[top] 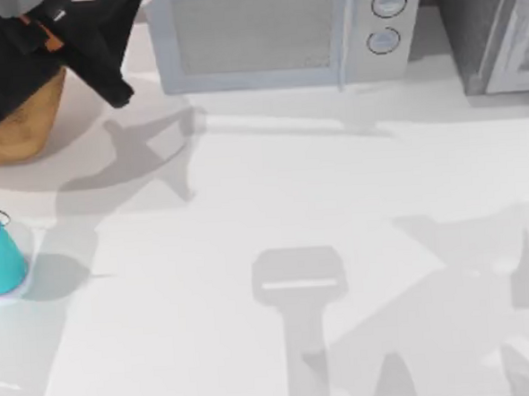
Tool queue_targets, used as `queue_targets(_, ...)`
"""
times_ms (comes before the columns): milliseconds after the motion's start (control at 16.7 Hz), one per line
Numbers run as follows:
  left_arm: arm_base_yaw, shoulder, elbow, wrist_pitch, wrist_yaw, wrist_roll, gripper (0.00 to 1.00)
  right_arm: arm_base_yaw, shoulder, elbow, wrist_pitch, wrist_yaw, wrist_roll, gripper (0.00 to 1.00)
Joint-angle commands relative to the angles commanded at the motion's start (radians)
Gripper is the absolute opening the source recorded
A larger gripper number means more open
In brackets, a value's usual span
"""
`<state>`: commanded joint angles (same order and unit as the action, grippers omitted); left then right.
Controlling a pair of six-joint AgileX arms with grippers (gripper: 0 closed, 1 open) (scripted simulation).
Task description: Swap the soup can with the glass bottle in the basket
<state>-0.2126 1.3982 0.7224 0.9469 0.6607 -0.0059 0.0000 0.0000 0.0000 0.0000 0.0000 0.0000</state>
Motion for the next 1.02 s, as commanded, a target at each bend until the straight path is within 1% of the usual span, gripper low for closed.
queue_targets(240,-0.015,0.2,0.083,0.104,0.078,0.006,0.0,0.0,0.0,0.0,0.0,0.0,0.0,1.0)
queue_targets(1020,-0.136,0.817,0.313,0.376,0.37,0.022,0.0,0.0,0.0,0.0,0.0,0.0,0.0,1.0)
